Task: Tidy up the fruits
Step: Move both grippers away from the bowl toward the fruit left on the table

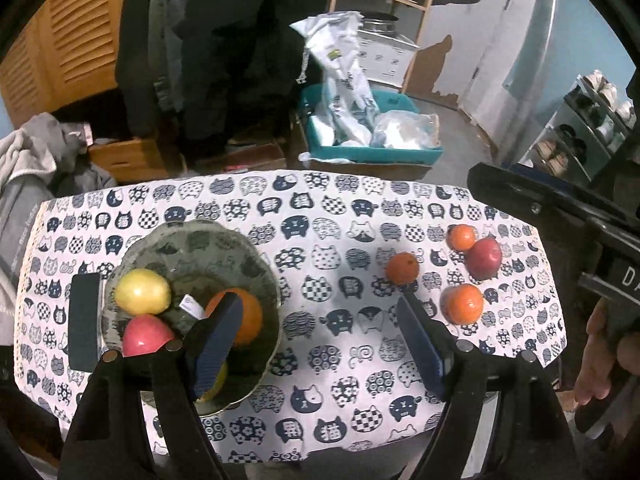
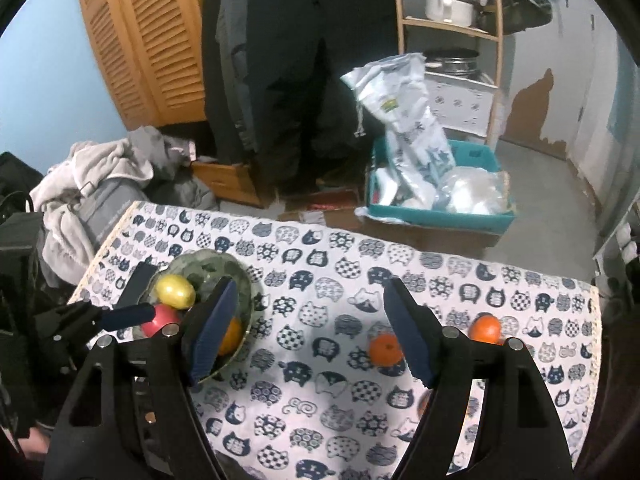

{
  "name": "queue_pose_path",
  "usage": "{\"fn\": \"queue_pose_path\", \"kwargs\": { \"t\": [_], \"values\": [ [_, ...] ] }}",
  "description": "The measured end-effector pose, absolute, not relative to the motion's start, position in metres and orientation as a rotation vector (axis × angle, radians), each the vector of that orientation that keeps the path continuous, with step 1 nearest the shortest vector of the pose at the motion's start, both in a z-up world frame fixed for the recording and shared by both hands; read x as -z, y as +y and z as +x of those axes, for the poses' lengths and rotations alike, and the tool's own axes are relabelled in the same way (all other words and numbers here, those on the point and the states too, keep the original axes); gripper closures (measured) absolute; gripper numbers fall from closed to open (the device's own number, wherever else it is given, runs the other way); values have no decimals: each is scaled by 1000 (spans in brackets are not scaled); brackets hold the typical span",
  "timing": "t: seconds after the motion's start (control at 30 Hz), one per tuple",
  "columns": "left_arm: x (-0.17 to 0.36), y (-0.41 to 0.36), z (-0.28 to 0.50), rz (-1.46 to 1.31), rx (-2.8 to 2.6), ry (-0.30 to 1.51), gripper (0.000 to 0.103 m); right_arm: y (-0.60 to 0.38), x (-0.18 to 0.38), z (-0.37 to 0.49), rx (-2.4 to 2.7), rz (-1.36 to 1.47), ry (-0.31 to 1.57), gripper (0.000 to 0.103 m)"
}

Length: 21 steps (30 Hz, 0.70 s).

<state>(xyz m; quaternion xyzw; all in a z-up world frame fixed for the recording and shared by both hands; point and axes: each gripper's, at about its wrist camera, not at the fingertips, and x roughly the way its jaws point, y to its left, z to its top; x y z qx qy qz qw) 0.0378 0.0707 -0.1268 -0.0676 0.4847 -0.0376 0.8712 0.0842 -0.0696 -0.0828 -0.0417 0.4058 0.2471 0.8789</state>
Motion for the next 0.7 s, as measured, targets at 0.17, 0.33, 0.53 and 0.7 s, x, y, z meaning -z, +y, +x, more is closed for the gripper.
{"fn": "queue_pose_path", "kwargs": {
  "t": [0.17, 0.33, 0.53, 0.7],
  "values": [
    [123, 52, 42, -127, 104, 1013, 22, -93, 81, 83, -484, -83, 838, 26],
    [123, 32, 46, -108, 129, 1019, 22, -119, 82, 83, -459, -58, 844, 26],
    [127, 13, 53, -102, 159, 1040, 22, -151, 85, 83, -418, -52, 846, 21],
    [130, -3, 60, -93, 178, 1051, 22, -177, 95, 86, -376, -42, 862, 20]
  ]
}}
